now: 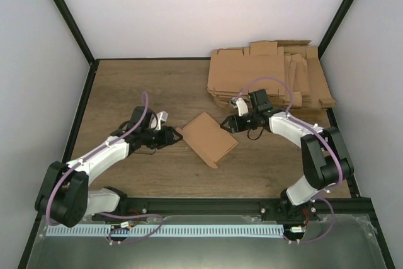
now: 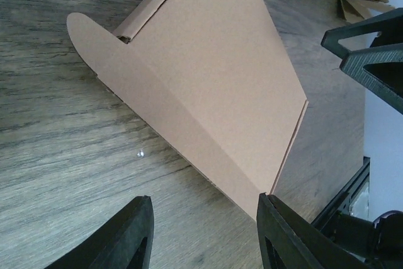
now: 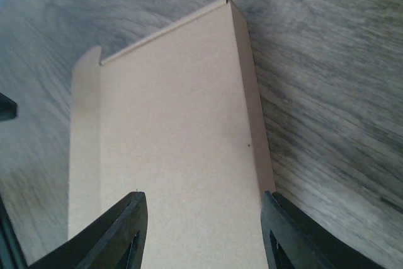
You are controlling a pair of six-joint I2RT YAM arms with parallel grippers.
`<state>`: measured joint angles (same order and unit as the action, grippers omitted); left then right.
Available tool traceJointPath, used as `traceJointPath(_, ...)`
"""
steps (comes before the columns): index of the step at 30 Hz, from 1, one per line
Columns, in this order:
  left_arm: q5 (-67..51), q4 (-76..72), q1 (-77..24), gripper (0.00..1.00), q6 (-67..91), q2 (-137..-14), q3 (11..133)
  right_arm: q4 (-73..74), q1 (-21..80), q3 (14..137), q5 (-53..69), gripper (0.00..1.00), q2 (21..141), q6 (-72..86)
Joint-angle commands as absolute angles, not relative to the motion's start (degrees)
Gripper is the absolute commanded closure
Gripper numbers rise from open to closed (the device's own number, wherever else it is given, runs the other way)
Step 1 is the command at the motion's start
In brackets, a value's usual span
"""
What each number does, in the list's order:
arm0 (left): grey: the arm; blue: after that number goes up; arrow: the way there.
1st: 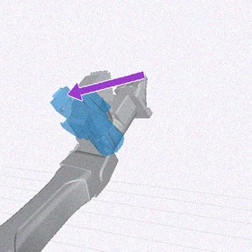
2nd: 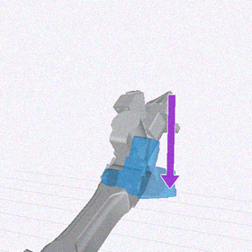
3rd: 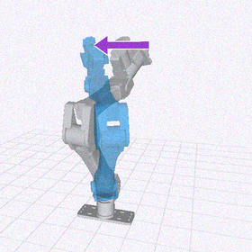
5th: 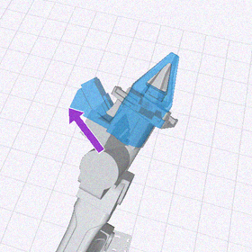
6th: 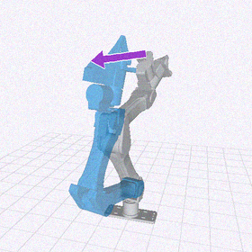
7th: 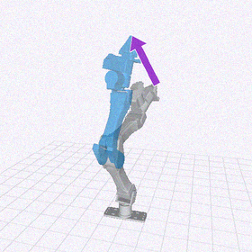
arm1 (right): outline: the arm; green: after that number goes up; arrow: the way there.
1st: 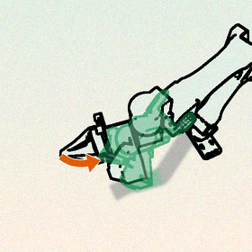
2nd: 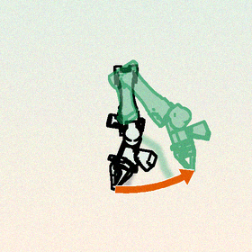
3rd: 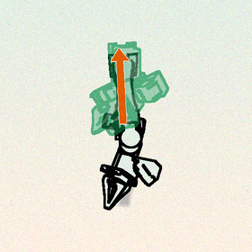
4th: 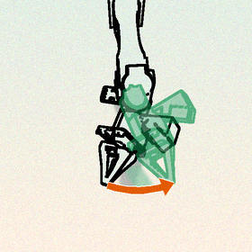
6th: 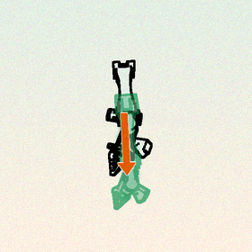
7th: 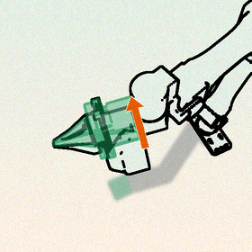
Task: Fold the paper box
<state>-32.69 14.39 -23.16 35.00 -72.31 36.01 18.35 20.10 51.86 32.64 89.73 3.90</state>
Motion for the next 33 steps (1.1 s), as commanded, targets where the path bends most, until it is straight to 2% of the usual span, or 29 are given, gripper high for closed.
traceJointPath(1, -33.36, 11.7, -23.45, 0.52, 35.31, -72.23, 35.08, 6.54, 16.13, 50.42, 44.93, 0.47, 91.82, 7.56)
traceJointPath(5, -32.91, 12.05, -23.47, 0.52, 34.93, -71.83, 34.77, 5.29, 16.04, 51.48, 47.05, 0.39, 96.63, 6.84)
traceJointPath(14, -28.53, 14.95, -23.47, 0.52, 34.47, -67.74, 35.35, 4.6, 22.3, 55.87, 50.56, 0.35, 106.14, 4.69)
traceJointPath(20, -26.47, 16.07, -23.35, 0.52, 34.62, -65.42, 35.25, 3.32, 24.28, 55.92, 54.67, 0.37, 106.27, 3.55)
traceJointPath(28, -26.45, 16.17, -23.37, 0.52, 34.43, -65.82, 34.98, 3.11, 20.55, 53.0, 59.52, 0.51, 106.71, 2.19)
traceJointPath(31, -26.14, 16.48, -23.38, 0.52, 34.17, -65.7, 35.05, 4.2, 20.48, 52.88, 59.16, 0.6, 107.74, 1.32)
traceJointPath(33, -26.14, 16.6, -23.38, 0.52, 34.1, -65.8, 35.08, 4.75, 20.53, 53.14, 59.16, 0.61, 108.63, 1.08)
